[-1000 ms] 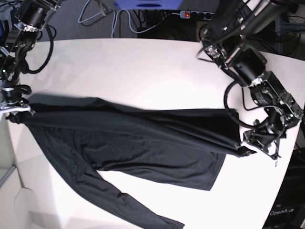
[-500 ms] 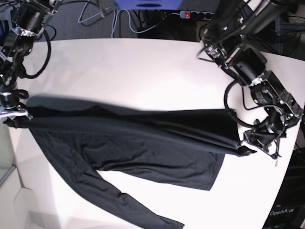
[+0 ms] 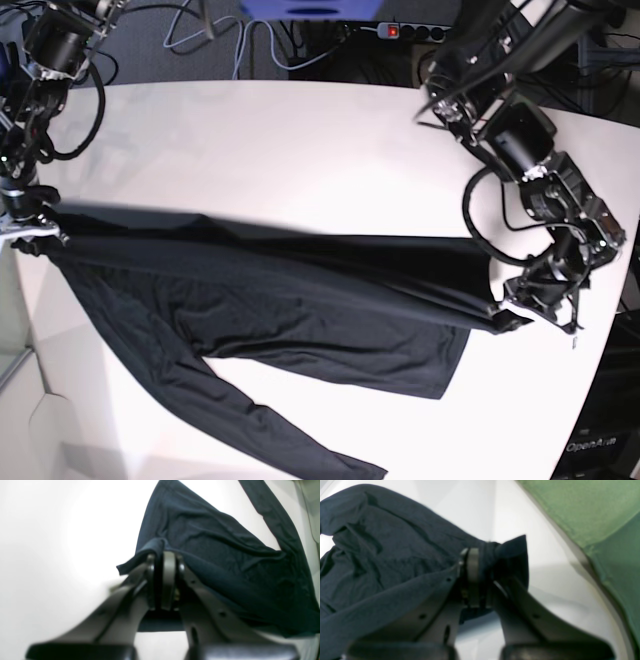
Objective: Fold the T-shirt properly
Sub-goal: 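Swing the left gripper with the shirt edge toward the shirt's middle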
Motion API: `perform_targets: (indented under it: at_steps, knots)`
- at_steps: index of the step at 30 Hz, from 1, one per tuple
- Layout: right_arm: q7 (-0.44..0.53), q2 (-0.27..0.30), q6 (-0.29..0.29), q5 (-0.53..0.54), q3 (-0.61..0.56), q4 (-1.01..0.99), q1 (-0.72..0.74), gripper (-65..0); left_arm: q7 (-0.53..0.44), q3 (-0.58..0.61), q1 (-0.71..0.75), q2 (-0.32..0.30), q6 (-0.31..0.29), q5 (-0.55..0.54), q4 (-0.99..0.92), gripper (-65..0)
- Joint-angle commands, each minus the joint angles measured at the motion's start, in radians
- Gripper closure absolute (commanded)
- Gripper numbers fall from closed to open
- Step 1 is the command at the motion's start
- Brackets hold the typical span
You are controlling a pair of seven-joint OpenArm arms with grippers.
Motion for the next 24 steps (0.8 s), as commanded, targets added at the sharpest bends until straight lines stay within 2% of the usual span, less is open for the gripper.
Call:
perform_targets:
  at_steps: [1, 6, 17, 24]
  knots:
    - [0.029, 0.023, 0.008, 0.003, 0.005, 0.018, 0.015, 0.0, -0.029, 0.007, -0.028, -0.008, -0.003, -0.024, 0.007, -1.5]
    - [0.029, 0.023, 0.008, 0.003, 0.005, 0.015, 0.012, 0.0, -0.032, 0.062, -0.025, -0.008, -0.003, -0.019, 0.001, -1.5]
    - [0.029, 0.025, 0.008, 0.003, 0.005, 0.015, 0.012, 0.0, -0.032, 0.058, 0.025, -0.008, -0.003, -0.022, 0.0, -1.5]
    - [0.029, 0.025, 0.008, 0.003, 0.005, 0.015, 0.014, 0.0, -0.065, 0.064, 0.048, -0.01, -0.011, -0.022, -0.014, -1.9]
